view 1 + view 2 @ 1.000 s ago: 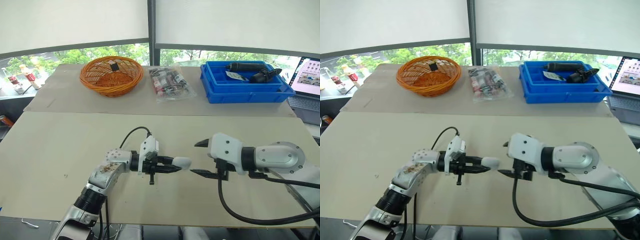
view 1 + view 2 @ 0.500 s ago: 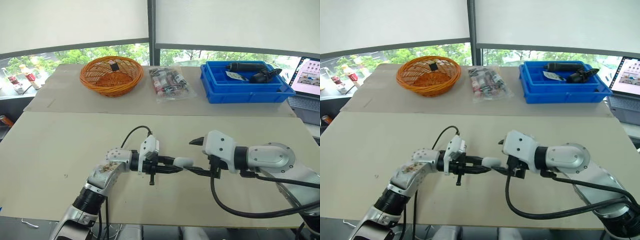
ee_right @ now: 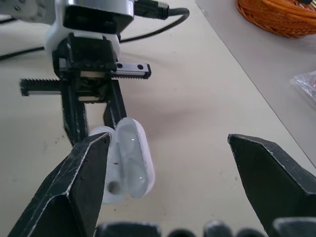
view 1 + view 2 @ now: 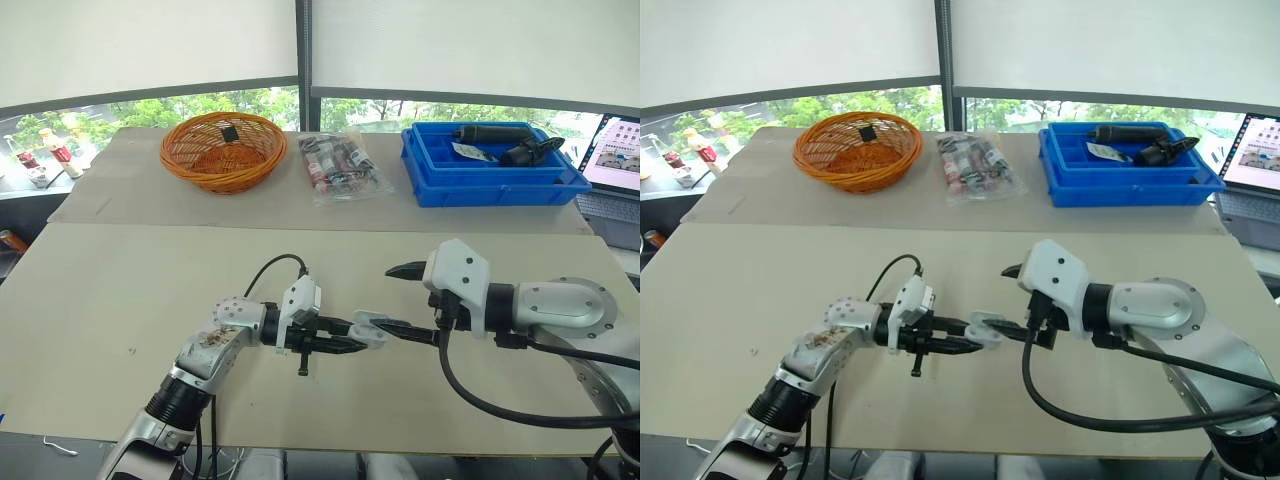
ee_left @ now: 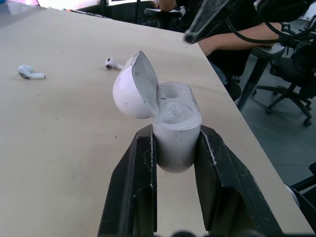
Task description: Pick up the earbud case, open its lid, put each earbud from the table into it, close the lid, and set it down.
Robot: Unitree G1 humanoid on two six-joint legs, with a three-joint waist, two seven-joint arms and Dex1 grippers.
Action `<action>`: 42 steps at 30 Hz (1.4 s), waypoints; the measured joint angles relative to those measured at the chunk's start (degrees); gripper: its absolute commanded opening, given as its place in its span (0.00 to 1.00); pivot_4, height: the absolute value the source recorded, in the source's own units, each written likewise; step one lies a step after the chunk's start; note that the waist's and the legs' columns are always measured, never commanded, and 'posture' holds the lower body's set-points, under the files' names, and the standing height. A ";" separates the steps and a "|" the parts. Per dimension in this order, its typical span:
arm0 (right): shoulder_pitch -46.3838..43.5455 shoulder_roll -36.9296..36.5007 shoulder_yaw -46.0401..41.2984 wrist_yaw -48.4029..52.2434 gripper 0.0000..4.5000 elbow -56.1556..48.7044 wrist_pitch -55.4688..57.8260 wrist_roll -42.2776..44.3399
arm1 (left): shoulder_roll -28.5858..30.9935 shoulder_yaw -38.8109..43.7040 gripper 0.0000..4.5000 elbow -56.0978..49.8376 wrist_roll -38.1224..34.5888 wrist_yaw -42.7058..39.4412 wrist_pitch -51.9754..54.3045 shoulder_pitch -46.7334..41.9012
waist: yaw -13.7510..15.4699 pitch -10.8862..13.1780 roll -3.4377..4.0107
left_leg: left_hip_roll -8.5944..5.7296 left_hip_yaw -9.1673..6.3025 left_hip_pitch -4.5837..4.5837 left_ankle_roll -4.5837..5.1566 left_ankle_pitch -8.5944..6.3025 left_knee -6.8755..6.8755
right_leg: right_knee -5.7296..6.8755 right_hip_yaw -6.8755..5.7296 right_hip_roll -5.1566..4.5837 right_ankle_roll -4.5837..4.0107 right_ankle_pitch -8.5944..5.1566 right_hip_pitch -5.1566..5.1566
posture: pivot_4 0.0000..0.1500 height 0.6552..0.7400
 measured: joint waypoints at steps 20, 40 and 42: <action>52.29 27.69 -33.97 -4.68 0.93 14.29 -42.90 -12.53 | -4.64 11.81 0.12 11.78 4.06 14.05 -18.92 2.25 | -0.12 -0.08 0.07 | -0.01 0.05 0.27 0.00 0.00 -0.06 | 0.00 0.09 0.00 0.02 0.00 0.21 | 1.00 0.66; 54.41 27.30 -34.72 -6.09 1.00 24.88 -50.36 -11.69 | -5.71 13.51 0.12 13.93 5.24 19.02 -24.92 4.81 | -0.53 -0.11 0.17 | -0.01 0.07 0.92 0.01 -0.02 -0.22 | -0.13 0.12 0.01 0.04 -0.04 0.87 | 1.00 0.66; 51.98 25.93 -33.35 -7.11 1.00 23.14 -48.04 -11.66 | -5.65 13.52 0.12 13.75 5.25 19.02 -24.92 5.25 | -0.80 -0.11 0.18 | 0.00 0.07 0.93 0.01 -0.02 -0.22 | -0.11 0.12 0.02 0.03 -0.04 0.87 | 1.00 0.66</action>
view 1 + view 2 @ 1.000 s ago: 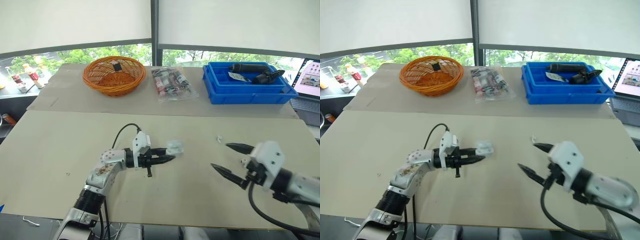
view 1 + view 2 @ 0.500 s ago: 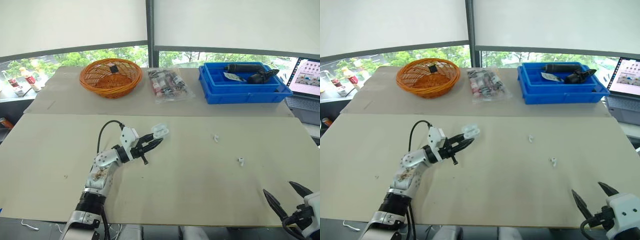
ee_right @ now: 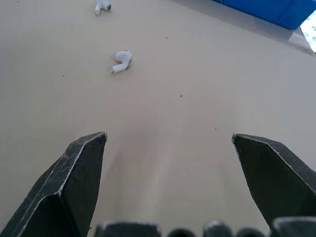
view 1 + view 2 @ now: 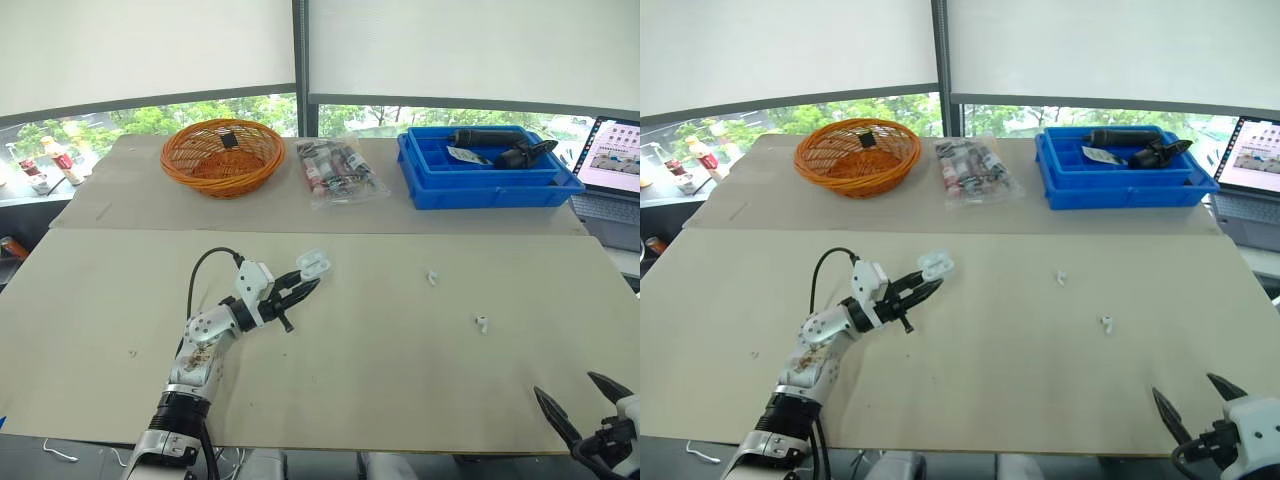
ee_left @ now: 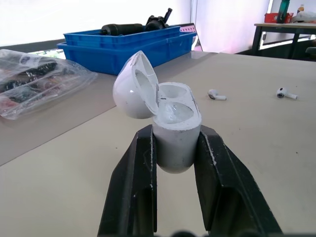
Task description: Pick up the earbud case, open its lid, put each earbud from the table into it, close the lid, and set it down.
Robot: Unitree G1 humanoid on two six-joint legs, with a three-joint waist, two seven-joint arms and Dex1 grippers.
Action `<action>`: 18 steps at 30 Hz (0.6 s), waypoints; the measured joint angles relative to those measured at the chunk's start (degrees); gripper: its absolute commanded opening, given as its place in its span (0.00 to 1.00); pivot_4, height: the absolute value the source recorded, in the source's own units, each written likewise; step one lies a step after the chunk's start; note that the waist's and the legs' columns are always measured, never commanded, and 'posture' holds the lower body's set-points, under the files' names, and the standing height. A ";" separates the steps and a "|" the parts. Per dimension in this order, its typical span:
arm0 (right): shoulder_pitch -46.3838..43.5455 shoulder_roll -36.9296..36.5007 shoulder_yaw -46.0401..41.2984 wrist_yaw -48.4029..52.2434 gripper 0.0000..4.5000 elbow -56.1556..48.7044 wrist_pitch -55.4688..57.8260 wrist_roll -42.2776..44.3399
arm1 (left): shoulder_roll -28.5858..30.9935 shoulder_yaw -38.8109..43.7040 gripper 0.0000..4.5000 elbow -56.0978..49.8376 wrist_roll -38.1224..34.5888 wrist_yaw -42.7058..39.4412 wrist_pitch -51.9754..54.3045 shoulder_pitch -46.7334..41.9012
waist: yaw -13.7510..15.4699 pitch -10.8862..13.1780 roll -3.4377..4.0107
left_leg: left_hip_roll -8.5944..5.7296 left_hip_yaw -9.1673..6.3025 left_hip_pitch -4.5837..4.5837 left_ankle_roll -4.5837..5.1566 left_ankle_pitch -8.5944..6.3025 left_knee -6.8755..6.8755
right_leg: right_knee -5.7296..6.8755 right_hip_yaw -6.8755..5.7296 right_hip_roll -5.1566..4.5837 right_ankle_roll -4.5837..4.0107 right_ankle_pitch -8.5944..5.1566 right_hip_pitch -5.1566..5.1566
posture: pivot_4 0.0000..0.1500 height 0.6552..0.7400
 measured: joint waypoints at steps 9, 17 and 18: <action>-26.04 -5.05 17.86 -10.99 1.00 -3.47 22.24 -4.12 | 0.76 -0.07 0.12 -2.38 0.03 0.23 0.22 1.82 | -0.38 -0.02 -0.01 | -0.03 -0.04 -0.02 0.00 0.00 0.06 | -0.02 -0.03 -0.01 0.00 0.02 0.01 | 1.00 0.66; -48.48 -0.90 26.16 -18.39 1.00 11.32 32.44 -6.80 | 0.76 -1.29 0.12 -3.78 0.24 0.64 0.57 2.13 | -0.19 -0.01 0.01 | -0.04 -0.09 -0.14 0.01 0.00 0.00 | -0.06 -0.07 -0.05 0.00 0.03 -0.10 | 1.00 0.66; -49.78 -0.55 26.69 -18.63 1.00 13.02 32.80 -6.92 | 0.79 -1.33 0.12 -3.84 0.24 0.66 0.66 2.21 | -0.18 -0.01 0.01 | -0.04 -0.09 -0.14 0.01 0.00 0.01 | -0.06 -0.07 -0.05 0.00 0.03 -0.10 | 1.00 0.66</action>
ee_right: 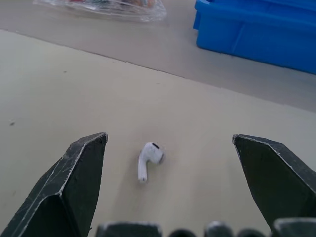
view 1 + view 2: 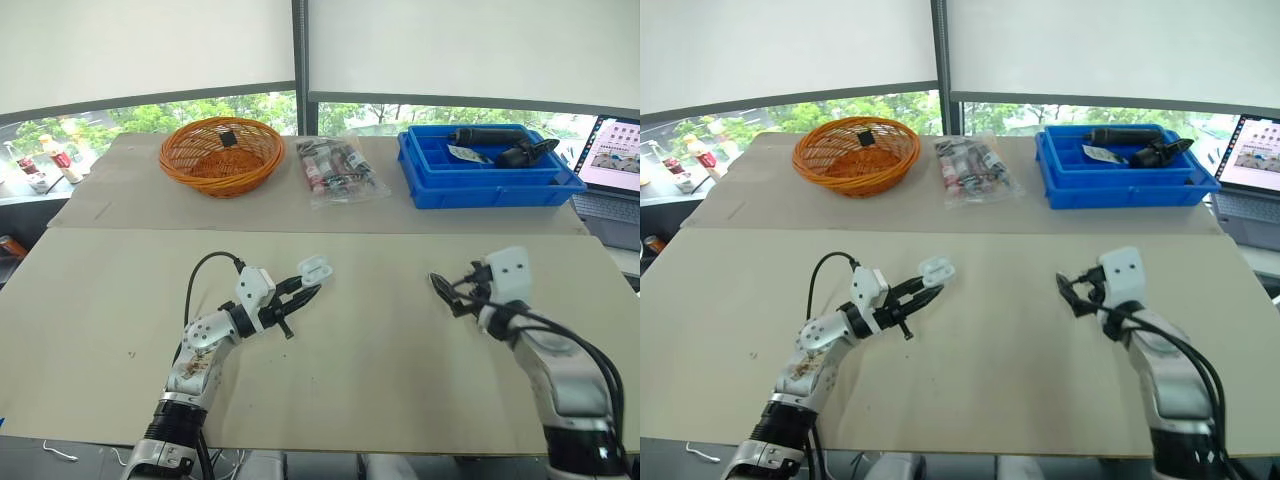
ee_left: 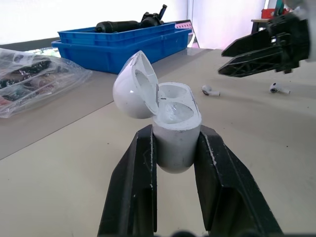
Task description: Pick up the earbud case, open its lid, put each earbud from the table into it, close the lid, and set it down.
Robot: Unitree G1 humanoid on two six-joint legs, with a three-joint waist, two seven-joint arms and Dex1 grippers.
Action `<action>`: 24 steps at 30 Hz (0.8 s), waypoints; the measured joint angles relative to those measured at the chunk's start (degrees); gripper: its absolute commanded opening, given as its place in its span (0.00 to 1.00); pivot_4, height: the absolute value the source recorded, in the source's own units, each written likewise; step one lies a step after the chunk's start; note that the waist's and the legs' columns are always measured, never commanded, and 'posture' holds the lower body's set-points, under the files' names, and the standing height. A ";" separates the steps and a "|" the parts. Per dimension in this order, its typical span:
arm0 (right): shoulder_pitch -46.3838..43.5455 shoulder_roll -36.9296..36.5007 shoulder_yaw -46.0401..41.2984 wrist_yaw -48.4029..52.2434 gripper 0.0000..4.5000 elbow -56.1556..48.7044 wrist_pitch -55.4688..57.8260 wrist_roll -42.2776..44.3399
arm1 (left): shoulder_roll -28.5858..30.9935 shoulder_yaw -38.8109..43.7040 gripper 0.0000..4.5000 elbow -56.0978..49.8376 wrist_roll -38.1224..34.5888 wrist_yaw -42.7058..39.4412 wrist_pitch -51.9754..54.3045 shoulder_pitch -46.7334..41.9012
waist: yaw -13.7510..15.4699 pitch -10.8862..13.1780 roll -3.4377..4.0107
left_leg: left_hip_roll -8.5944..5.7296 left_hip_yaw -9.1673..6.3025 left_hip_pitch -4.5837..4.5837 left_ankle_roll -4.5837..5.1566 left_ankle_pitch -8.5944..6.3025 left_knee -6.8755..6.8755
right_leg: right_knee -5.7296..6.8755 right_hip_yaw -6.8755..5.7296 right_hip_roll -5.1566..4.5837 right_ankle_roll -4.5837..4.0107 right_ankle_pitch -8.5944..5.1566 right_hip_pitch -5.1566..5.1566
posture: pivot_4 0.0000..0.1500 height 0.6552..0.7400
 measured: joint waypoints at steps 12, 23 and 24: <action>-3.95 4.60 2.87 -3.49 0.67 8.68 0.38 -1.76 | 0.20 -0.44 0.12 -1.14 0.19 0.16 0.92 0.39 | -0.67 -0.01 0.02 | 0.02 0.00 0.02 0.00 0.00 -0.01 | 0.06 0.00 0.02 0.00 0.00 -0.03 | 1.00 0.66; -2.08 3.11 2.79 -1.96 0.08 5.22 3.02 -1.10 | 0.28 -0.95 0.12 -1.18 0.75 0.00 0.99 0.60 | -0.71 -0.01 0.02 | 0.03 -0.01 0.02 0.01 -0.01 -0.02 | 0.04 -0.01 0.02 0.00 0.00 -0.02 | 1.00 0.66; -1.61 2.11 3.38 -0.65 0.08 4.50 3.08 -1.01 | 0.30 -0.97 0.12 -1.33 0.75 0.00 0.99 0.68 | -0.71 -0.01 0.02 | 0.02 0.00 0.02 0.01 -0.01 -0.02 | 0.03 0.00 0.02 0.00 0.00 -0.02 | 1.00 0.66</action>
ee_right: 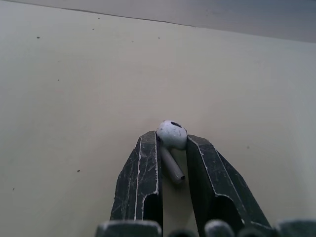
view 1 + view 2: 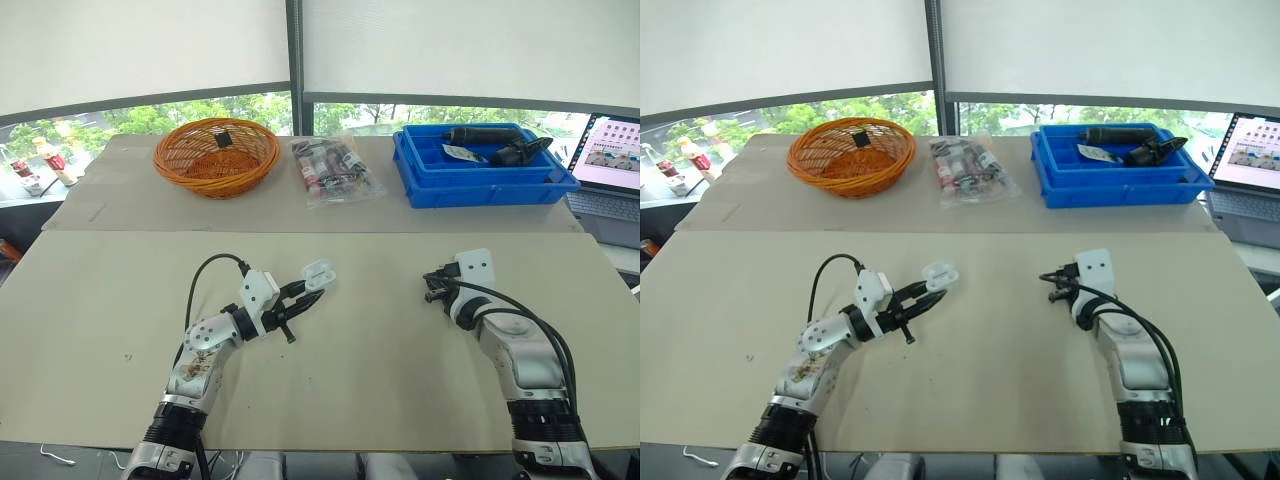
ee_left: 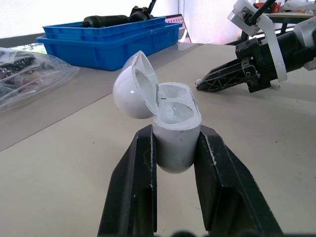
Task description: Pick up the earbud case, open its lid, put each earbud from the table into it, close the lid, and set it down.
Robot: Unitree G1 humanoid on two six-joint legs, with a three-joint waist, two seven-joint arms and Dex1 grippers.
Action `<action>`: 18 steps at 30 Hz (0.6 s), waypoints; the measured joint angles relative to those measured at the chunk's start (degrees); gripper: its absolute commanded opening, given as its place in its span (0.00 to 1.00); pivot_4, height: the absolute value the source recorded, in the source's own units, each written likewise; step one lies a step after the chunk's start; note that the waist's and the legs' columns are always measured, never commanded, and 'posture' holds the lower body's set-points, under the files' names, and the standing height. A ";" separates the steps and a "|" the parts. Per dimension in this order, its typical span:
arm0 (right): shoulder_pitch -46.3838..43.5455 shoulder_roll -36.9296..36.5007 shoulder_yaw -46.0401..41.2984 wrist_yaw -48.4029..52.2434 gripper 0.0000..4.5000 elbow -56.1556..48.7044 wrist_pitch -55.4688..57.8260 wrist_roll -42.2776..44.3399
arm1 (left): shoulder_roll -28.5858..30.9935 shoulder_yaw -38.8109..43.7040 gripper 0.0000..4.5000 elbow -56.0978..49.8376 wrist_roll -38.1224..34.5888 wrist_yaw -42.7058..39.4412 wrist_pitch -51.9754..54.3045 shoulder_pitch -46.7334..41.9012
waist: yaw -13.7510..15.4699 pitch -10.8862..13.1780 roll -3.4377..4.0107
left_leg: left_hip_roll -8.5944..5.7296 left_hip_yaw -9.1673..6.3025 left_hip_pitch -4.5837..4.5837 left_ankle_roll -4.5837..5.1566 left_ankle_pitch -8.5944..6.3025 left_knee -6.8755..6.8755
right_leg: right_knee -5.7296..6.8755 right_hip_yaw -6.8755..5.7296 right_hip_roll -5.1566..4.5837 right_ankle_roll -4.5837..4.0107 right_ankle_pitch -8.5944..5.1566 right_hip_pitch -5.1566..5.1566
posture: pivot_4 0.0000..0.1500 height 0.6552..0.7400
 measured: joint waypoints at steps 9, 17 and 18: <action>11.39 -22.69 2.56 26.85 0.08 -16.57 -3.44 5.67 | 1.57 -0.04 0.12 -6.45 -0.11 0.25 2.13 3.74 | 0.13 0.08 0.08 | 0.01 -0.01 -0.06 0.03 -0.02 0.00 | -0.10 -0.02 0.00 0.04 -0.02 0.03 | 1.00 0.66; 26.14 -37.62 -2.49 46.22 0.08 -22.71 -18.67 6.15 | 3.63 0.30 0.12 -15.39 -1.96 1.43 6.51 7.93 | 0.12 0.14 -0.04 | 0.01 0.03 0.01 0.04 -0.03 0.02 | -0.12 0.01 0.00 0.06 -0.04 0.10 | 1.00 0.66; 27.48 -38.48 -3.26 47.61 0.08 -23.03 -20.12 5.90 | 3.94 0.48 0.12 -16.56 -2.22 1.65 7.16 8.38 | 0.17 0.15 -0.06 | 0.02 0.03 0.03 0.04 -0.03 0.02 | -0.12 0.01 0.00 0.06 -0.04 0.12 | 1.00 0.66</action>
